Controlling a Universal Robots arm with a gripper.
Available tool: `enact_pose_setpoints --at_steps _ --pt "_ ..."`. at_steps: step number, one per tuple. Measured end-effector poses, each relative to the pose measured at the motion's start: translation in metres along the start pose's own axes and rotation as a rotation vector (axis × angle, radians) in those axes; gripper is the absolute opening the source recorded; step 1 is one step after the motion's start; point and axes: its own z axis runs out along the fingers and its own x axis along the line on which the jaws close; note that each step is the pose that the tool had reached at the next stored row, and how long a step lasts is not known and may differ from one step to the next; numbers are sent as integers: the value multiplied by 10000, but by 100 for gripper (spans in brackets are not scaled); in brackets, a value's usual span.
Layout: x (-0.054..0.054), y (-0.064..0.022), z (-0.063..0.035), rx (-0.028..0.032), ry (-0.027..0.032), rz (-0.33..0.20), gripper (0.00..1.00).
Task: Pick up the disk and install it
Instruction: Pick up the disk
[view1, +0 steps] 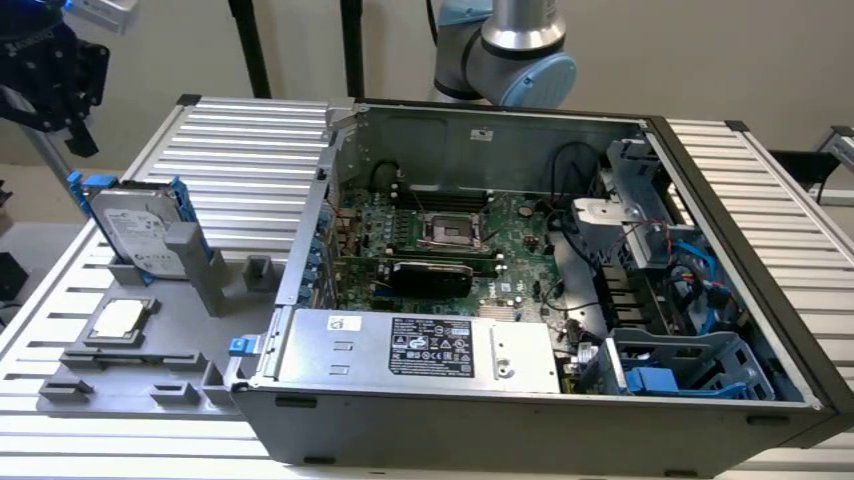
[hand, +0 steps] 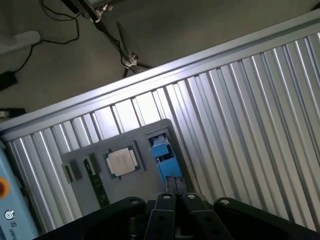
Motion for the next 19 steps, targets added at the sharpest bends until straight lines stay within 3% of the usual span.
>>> enact_pose_setpoints --at_steps 16,19 --pt "-1 0 45 63 51 -2905 11" --pt "6 16 49 79 54 -3257 11"
